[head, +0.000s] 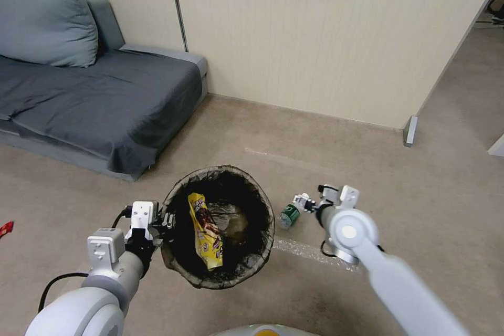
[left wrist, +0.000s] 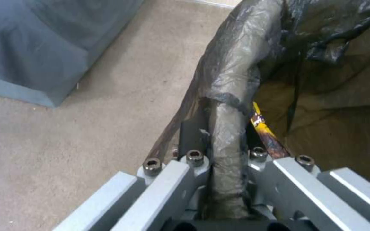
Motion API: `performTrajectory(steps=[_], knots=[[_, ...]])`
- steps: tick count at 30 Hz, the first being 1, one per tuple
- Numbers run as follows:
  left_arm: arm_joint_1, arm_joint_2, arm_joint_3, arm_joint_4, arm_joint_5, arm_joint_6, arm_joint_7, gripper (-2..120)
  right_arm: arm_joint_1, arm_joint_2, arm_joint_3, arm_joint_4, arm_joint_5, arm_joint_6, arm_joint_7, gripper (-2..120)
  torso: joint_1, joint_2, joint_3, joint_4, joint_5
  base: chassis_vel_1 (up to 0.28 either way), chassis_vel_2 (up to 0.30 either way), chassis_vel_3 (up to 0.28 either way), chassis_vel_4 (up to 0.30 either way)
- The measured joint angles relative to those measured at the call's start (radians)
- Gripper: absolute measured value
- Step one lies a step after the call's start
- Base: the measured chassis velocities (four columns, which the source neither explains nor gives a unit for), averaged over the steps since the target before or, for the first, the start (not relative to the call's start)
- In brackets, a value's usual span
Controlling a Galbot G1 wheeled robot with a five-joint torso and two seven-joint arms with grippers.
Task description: Pick up the trash bin, then pick up the garbage from the floor and place it into the trash bin.
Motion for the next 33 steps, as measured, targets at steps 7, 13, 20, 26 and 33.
performTrajectory(steps=[7,13,20,26,33], knots=[[-0.002,0.003,-0.004,0.000,0.000,-0.001,0.001,1,0.040,0.087,-0.012,-0.157,-0.048,0.008,-0.009,100,0.000,0.000,0.000,-0.0002,0.0001,0.000,0.000,0.000,0.000],[-0.001,0.002,-0.004,0.000,-0.001,-0.001,0.002,1,0.078,0.127,-0.013,-0.263,-0.094,0.013,-0.039,100,0.000,0.000,0.000,-0.0002,0.0000,0.000,0.000,0.000,0.000],[0.002,0.000,-0.005,0.000,-0.004,-0.001,0.002,1,0.131,0.162,-0.012,-0.394,-0.190,0.030,-0.106,100,0.000,0.000,0.000,-0.0003,0.0001,0.000,0.000,0.000,0.000],[0.001,-0.008,-0.003,0.000,-0.004,-0.001,0.003,1,0.167,0.178,-0.016,-0.462,-0.251,0.036,-0.177,100,0.000,0.000,0.000,-0.0002,0.0002,0.000,0.000,0.000,0.000],[0.002,-0.012,-0.004,0.000,-0.006,-0.001,0.003,1,0.190,0.199,-0.009,-0.540,-0.269,0.037,-0.208,100,0.000,0.000,0.000,-0.0001,0.0003,0.000,0.000,0.000,0.000]])
